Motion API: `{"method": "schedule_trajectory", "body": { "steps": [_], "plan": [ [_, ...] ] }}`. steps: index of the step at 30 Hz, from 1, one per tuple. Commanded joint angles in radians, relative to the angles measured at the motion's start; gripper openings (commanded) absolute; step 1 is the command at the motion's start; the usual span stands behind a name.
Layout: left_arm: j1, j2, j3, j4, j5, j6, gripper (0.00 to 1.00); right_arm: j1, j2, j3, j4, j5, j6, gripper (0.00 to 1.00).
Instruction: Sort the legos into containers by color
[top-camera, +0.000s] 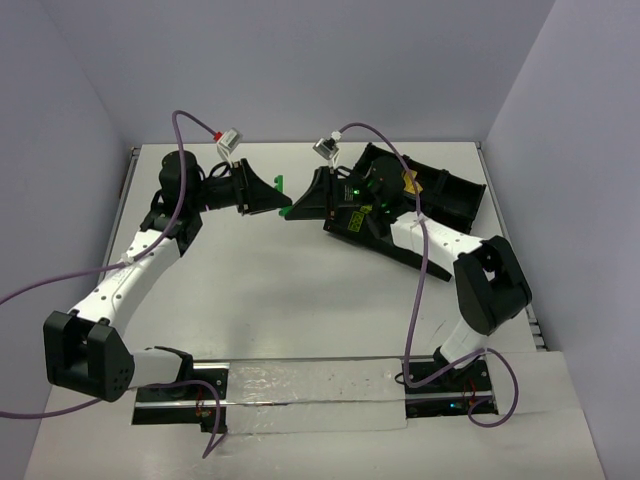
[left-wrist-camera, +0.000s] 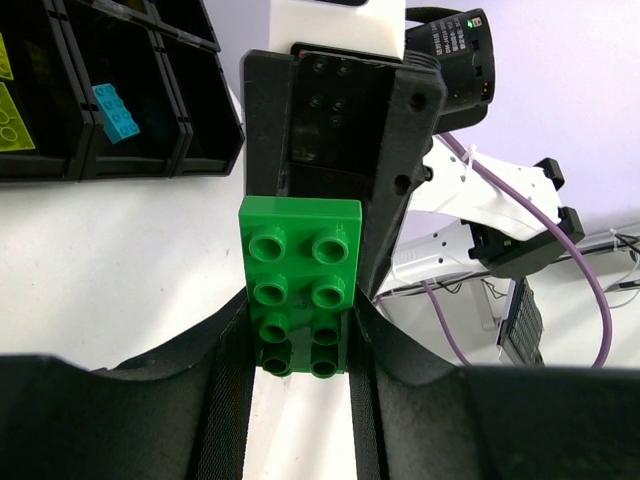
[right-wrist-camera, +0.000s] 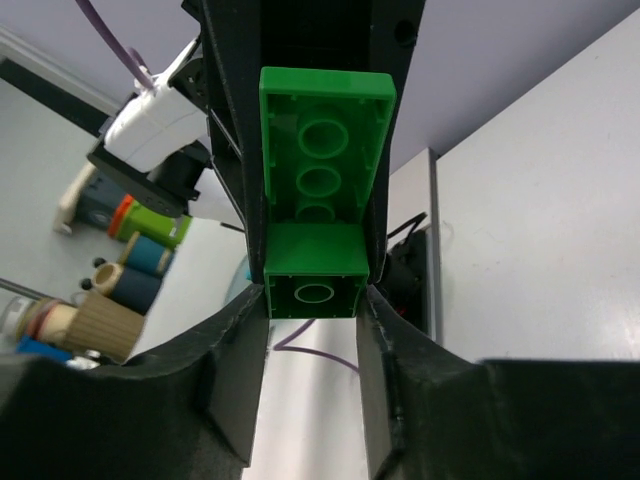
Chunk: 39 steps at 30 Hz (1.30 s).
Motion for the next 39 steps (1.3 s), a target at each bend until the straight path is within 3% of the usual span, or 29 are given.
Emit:
{"method": "schedule_trajectory", "body": {
  "steps": [1,4,6,9,18,26,33,39],
  "plan": [
    [-0.007,-0.024,-0.003,0.04,0.011,0.003,0.0,0.012,0.015,0.006,0.145,-0.018,0.056,0.32],
    [-0.007,-0.029,-0.002,0.032,0.001,0.011,0.0,0.012,0.02,0.004,0.17,-0.023,0.076,0.2],
    [-0.008,-0.034,0.001,0.011,-0.014,0.027,0.0,0.015,0.019,-0.001,0.174,-0.023,0.08,0.01],
    [-0.008,-0.035,0.007,-0.01,-0.023,0.04,0.05,0.014,0.015,-0.015,0.178,-0.018,0.08,0.0],
    [-0.008,-0.034,0.022,-0.035,-0.029,0.063,0.61,0.014,0.018,-0.023,0.176,-0.011,0.08,0.0],
    [-0.008,-0.034,0.02,-0.039,-0.033,0.065,0.97,0.014,0.021,-0.035,0.176,-0.006,0.082,0.0],
    [-0.008,-0.039,0.034,-0.067,-0.064,0.079,0.99,0.012,0.005,-0.066,0.176,0.0,0.081,0.0],
    [-0.004,-0.035,0.027,-0.009,-0.055,0.04,0.8,0.012,-0.002,-0.096,0.176,0.002,0.078,0.0]
  ]
}}
